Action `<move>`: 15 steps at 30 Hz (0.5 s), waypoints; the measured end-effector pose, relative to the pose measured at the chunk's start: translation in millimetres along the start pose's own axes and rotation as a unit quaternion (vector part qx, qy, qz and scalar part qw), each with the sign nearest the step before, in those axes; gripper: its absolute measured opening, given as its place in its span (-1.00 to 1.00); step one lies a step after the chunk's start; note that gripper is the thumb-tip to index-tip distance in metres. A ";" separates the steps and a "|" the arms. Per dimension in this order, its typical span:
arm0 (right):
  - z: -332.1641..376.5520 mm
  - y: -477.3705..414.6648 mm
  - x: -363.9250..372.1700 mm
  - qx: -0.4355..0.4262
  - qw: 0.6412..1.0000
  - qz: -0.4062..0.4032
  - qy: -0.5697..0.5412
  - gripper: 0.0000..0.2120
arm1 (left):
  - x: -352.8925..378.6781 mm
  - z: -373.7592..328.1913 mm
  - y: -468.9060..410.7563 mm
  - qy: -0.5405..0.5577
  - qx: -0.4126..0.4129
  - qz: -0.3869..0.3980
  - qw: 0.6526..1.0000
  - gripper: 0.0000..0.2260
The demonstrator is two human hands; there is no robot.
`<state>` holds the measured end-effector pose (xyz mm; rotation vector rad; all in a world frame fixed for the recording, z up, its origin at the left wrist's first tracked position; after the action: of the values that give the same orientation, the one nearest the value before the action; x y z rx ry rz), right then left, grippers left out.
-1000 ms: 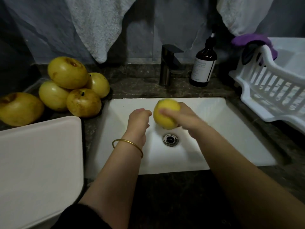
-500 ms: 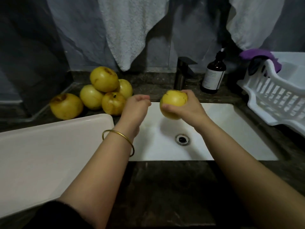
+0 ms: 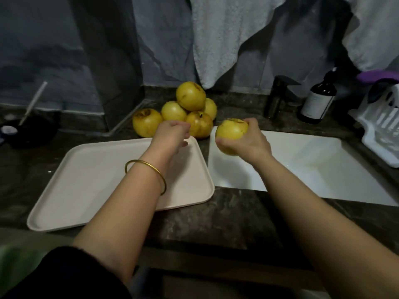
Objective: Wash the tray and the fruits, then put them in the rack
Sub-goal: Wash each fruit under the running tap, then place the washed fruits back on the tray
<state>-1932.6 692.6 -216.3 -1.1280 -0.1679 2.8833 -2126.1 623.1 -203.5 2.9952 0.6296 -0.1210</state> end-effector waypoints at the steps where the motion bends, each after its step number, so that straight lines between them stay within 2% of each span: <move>1: 3.9 1.0 5.0 -0.003 1.000 0.010 -0.017 -0.19 | -7.2 2.6 0.4 -0.004 -0.004 -0.007 1.000 -0.85; 4: 13.3 10.0 22.6 0.007 0.989 0.047 -0.138 -0.21 | -24.3 11.5 2.1 -0.014 -0.011 -0.017 1.000 -0.79; 6: 17.7 18.0 37.5 0.025 0.972 0.092 -0.214 -0.30 | -29.7 17.0 2.7 -0.014 -0.018 -0.014 1.000 -0.80; 9: 24.5 23.8 55.3 0.020 0.962 0.141 -0.233 -0.35 | -30.4 28.9 4.7 -0.009 -0.038 0.006 0.999 -0.87; 13: 28.0 22.7 55.1 0.032 0.959 0.127 -0.249 -0.38 | -19.2 43.8 4.5 -0.056 -0.045 0.048 0.996 -0.84; 15: 27.4 21.5 51.3 0.044 0.959 0.109 -0.257 -0.36 | -16.5 46.6 3.0 -0.069 -0.047 0.045 0.996 -0.82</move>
<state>-1988.8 672.9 -233.4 -0.3795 0.0760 3.2782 -2142.8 609.5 -248.1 2.8869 0.4723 -0.2805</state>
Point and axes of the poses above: each hand's wrist, its own y-axis away from the middle knuckle, its own x-axis out of the palm, z = x × y, the point moved 8 cm from there along -y, towards the middle knuckle, and after that the axes turned 1 degree about y, right-handed, at the moved point
